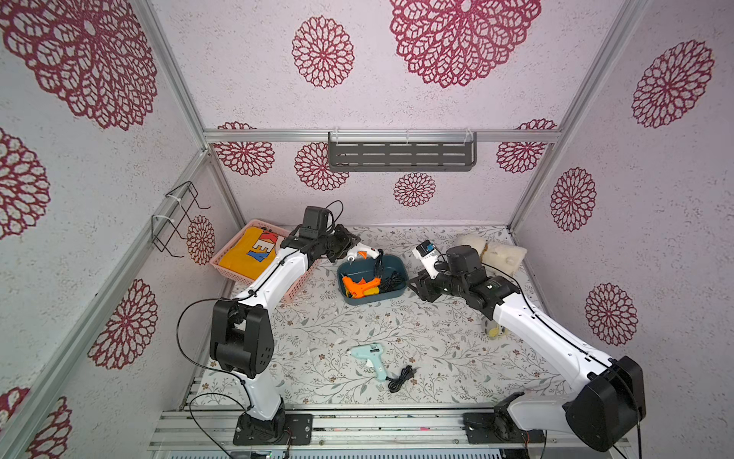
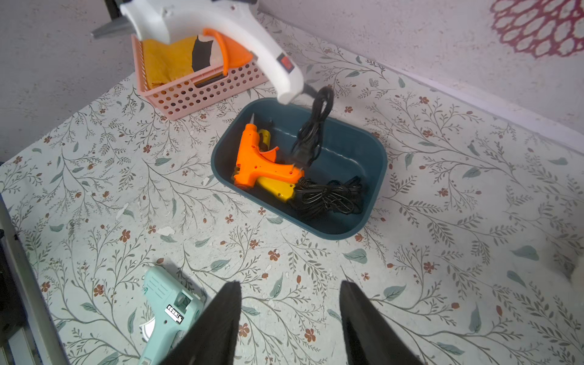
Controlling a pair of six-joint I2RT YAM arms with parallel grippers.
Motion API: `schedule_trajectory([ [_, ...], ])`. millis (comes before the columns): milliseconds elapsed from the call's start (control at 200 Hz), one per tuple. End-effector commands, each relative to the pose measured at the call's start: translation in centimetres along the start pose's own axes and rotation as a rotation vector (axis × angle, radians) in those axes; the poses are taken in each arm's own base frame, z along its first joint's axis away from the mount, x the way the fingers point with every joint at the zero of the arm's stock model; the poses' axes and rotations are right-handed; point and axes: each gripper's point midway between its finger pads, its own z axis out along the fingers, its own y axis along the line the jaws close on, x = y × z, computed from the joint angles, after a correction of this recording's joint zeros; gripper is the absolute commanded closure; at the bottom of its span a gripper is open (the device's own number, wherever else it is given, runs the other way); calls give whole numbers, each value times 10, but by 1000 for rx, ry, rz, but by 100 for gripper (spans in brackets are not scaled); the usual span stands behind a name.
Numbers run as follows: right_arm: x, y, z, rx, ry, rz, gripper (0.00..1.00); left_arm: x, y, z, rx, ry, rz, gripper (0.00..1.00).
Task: Put the hot melt glue gun into the storage box
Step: Place the hot melt adhesive gun in the storage box.
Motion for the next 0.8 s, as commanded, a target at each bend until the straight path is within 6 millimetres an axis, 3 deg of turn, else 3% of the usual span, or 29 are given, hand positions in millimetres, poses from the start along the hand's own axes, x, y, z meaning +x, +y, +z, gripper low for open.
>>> schedule_trajectory([
  [0, -21, -3, -16, 30, -71, 6, 44, -22, -21, 13, 113, -73, -44, 100],
  [235, -21, -4, -17, 38, -70, 6, 44, -19, 8, 51, 120, -61, -127, 100],
  [420, -19, -6, -17, 44, -60, 4, 44, -6, 24, 58, 84, -17, -126, 100],
  [555, -18, -5, -14, 38, -60, 9, 44, 9, 46, 62, 5, 24, -91, 100],
  [580, -18, -5, -14, 38, -58, 10, 44, 13, 64, 73, -35, 41, -97, 100],
  [791, -17, -4, -10, 27, -50, 10, 44, 15, 87, 84, -144, 55, -27, 100],
])
